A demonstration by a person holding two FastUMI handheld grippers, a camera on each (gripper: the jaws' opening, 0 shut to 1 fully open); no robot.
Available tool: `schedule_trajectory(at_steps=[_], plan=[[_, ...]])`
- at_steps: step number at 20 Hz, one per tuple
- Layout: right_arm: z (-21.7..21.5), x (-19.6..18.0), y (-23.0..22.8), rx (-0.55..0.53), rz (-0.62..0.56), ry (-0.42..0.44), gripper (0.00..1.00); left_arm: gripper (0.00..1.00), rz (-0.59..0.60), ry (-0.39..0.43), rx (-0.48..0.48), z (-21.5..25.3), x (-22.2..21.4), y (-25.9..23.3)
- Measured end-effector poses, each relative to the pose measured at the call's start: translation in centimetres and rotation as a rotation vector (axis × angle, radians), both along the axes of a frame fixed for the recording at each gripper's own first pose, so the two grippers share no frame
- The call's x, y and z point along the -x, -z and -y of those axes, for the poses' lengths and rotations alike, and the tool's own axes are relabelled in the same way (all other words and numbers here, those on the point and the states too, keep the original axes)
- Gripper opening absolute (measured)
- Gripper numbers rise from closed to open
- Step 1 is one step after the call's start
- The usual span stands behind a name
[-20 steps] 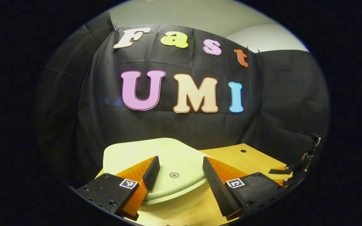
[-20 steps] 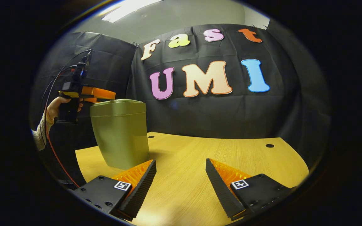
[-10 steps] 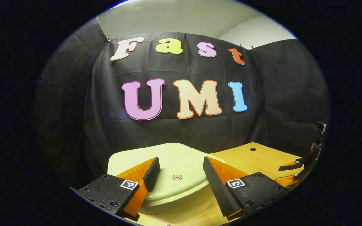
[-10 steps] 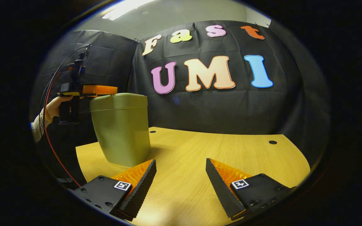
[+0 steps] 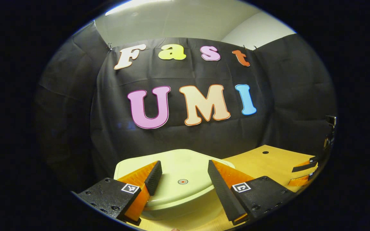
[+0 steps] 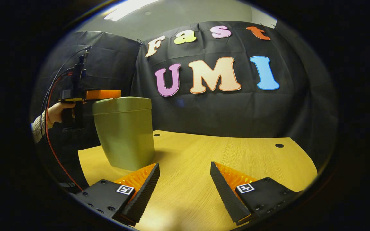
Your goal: Press the lid of the desktop garbage bin to open it, pick up the crumpled paper on the desktop and throw it into the bin, then pick up the pop can on the desktop and drop it into the bin, and finally close the garbage bin lid.
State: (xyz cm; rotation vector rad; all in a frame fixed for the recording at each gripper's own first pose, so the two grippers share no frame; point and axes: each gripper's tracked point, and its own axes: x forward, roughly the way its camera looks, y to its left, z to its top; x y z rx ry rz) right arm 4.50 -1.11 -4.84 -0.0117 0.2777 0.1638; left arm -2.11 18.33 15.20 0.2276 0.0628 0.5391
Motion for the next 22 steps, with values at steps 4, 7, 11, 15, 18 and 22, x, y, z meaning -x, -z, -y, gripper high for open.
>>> schedule_trajectory(at_steps=[4,7,11,15,18,22], plan=[[0.1,0.1,0.0,0.000,0.002,0.003,0.99,0.94,0.005,-0.006,0.015,0.1,0.3,0.4],[-0.1,0.1,0.0,-0.004,-0.002,0.002,0.99,0.94,0.003,-0.009,0.033,0.2,0.2,0.3],[-0.5,0.2,0.1,0.002,0.000,-0.004,0.99,0.94,0.017,-0.007,0.025,0.1,0.2,0.1],[-0.6,0.1,-0.1,0.003,0.005,-0.004,0.99,0.93,0.019,0.009,-0.002,0.3,0.1,-0.4],[-0.1,0.0,0.0,0.003,0.005,0.007,0.99,0.94,0.021,0.017,0.013,0.2,0.0,-0.6],[0.2,-0.3,0.0,0.005,0.007,0.021,0.99,0.94,0.063,0.057,-0.017,1.5,-0.6,-2.8]])
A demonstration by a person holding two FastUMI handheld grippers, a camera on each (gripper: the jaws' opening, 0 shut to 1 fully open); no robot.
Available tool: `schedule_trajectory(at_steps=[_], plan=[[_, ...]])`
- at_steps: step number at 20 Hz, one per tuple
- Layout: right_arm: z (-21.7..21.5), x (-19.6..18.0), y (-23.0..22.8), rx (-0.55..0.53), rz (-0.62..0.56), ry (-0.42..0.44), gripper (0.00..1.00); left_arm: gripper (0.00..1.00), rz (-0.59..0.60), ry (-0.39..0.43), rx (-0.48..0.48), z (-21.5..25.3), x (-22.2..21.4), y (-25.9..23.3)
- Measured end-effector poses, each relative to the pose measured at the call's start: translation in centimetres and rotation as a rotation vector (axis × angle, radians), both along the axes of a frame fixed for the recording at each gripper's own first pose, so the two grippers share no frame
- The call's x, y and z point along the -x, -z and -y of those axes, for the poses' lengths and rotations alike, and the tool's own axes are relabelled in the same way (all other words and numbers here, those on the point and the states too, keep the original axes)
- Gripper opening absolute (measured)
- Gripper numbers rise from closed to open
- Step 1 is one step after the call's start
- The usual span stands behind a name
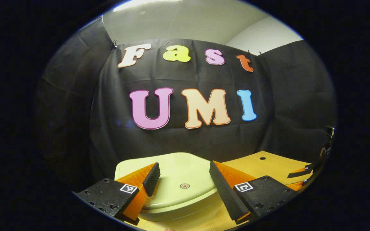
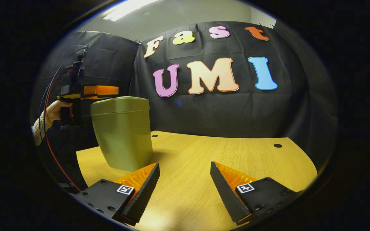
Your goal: Press the lid of the desktop garbage bin to open it, pick up the crumpled paper on the desktop and throw it into the bin, then pick up the pop can on the desktop and drop it into the bin, and finally close the garbage bin lid.
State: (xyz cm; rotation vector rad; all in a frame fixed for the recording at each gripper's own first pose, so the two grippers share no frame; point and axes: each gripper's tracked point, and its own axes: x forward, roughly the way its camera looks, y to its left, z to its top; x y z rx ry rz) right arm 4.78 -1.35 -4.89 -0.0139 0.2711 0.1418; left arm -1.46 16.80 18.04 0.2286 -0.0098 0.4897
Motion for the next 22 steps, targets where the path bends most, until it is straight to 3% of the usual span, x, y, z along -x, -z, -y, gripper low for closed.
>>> schedule_trajectory(at_steps=[7,8,16,19,22], plan=[[1.1,-0.5,0.3,-0.002,0.002,0.039,1.00,0.96,0.064,0.215,0.005,7.9,-3.5,-0.5],[1.2,-0.5,0.3,-0.001,0.005,0.044,0.99,0.92,0.062,0.245,0.012,9.1,-4.0,0.2],[1.4,-0.8,-0.4,0.002,0.035,0.066,0.99,0.92,0.020,0.462,0.130,15.3,-6.5,9.6],[1.3,-1.0,-1.1,-0.006,0.062,0.078,0.99,0.92,-0.004,0.501,0.162,15.5,-6.4,13.5],[0.7,-1.1,-1.9,-0.021,0.092,0.071,0.99,0.93,-0.024,0.501,0.125,14.7,-6.4,16.2]])
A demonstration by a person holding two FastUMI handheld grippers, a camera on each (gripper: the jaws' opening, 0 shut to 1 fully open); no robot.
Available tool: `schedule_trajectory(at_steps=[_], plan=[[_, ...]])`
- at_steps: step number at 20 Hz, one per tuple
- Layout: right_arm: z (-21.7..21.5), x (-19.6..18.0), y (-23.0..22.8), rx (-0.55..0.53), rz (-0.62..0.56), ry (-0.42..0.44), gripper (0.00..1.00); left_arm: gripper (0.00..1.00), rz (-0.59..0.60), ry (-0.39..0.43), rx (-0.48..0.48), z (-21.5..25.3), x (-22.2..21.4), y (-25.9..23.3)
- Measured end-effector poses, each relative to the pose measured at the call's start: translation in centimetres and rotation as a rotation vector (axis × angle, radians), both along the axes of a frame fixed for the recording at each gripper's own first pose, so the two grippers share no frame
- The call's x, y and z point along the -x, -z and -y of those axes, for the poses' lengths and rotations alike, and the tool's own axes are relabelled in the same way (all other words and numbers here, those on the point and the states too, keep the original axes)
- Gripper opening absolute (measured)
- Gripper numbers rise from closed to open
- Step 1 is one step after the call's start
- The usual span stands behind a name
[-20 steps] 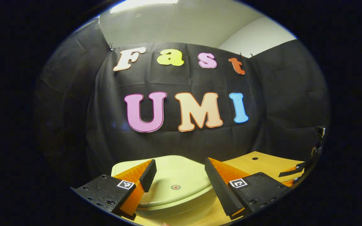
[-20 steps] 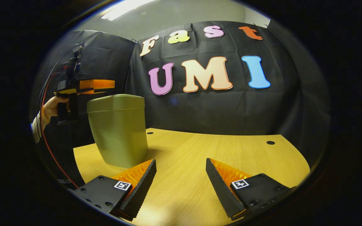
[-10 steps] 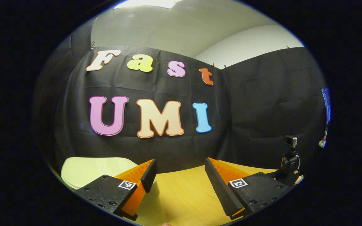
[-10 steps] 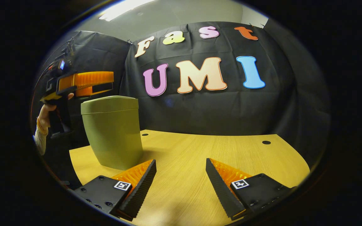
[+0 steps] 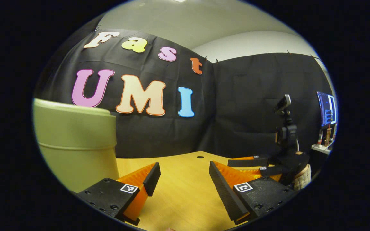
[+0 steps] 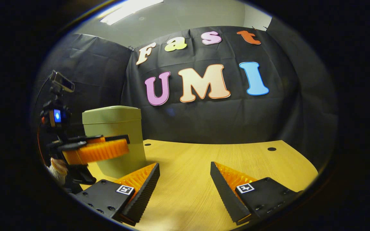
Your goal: Press the lid of the desktop garbage bin to open it, pick up the crumpled paper on the desktop and throw it into the bin, then pick up the pop can on the desktop and drop it into the bin, and finally close the garbage bin lid.
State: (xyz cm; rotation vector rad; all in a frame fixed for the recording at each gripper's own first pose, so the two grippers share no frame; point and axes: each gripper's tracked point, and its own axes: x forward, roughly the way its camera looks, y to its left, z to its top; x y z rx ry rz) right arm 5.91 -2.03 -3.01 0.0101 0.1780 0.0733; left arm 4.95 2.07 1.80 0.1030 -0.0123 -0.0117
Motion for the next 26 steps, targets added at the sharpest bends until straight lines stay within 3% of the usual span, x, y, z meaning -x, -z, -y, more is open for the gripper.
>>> schedule_trajectory(at_steps=[15,26], plan=[[2.1,-1.2,0.0,0.031,0.062,0.084,0.99,0.95,-0.038,0.034,0.049,-1.2,0.1,4.7],[2.1,-1.4,0.6,0.037,0.048,0.079,0.99,0.95,-0.055,0.028,0.064,-1.4,-0.1,5.2]])
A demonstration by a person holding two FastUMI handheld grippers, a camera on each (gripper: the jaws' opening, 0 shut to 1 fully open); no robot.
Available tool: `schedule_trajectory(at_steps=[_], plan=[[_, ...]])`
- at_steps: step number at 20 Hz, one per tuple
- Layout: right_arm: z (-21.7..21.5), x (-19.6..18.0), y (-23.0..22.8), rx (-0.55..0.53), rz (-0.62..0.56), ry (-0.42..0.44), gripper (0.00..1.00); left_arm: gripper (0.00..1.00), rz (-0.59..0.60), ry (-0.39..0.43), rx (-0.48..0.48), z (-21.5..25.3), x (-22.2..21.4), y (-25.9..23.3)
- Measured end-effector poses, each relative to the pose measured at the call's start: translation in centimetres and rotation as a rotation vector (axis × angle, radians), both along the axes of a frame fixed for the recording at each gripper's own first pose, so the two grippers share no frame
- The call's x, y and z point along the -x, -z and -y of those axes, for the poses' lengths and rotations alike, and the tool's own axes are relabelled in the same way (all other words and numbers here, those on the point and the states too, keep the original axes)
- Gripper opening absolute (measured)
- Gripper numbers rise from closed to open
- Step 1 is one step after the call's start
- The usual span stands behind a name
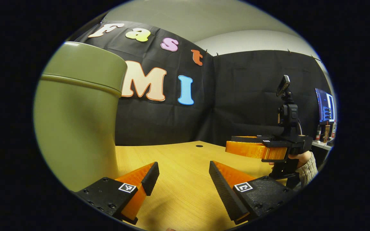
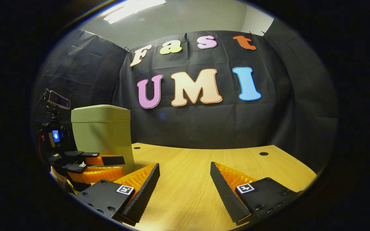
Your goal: Press the lid of the desktop garbage bin to open it, pick up the crumpled paper on the desktop and throw it into the bin, then pick up the pop can on the desktop and drop it into the bin, and finally close the garbage bin lid.
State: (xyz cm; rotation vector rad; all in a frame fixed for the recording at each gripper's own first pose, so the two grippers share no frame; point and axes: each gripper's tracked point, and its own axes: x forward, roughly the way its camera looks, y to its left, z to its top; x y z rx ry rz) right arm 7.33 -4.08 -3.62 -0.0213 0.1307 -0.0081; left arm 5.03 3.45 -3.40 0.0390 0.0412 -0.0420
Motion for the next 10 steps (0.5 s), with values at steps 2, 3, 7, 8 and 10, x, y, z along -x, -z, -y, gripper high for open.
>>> schedule_trajectory(at_steps=[2,3,7,8,10], plan=[[-0.11,0.02,-0.27,-0.005,0.006,0.000,0.99,0.95,-0.001,0.002,0.011,0.05,-0.02,0.03],[-0.14,0.11,-0.27,-0.006,0.007,-0.001,0.99,0.95,-0.002,0.000,0.011,0.01,0.03,0.04],[-0.12,0.24,-0.58,-0.005,0.014,-0.002,0.99,0.94,-0.003,0.000,0.007,0.18,0.04,0.05],[-0.18,0.17,-0.66,-0.006,0.014,-0.002,0.99,0.95,-0.002,-0.004,0.009,0.14,0.02,0.08],[-0.11,0.18,-0.62,-0.005,0.014,-0.001,0.99,0.95,-0.012,-0.005,0.015,0.16,-0.01,0.34]])
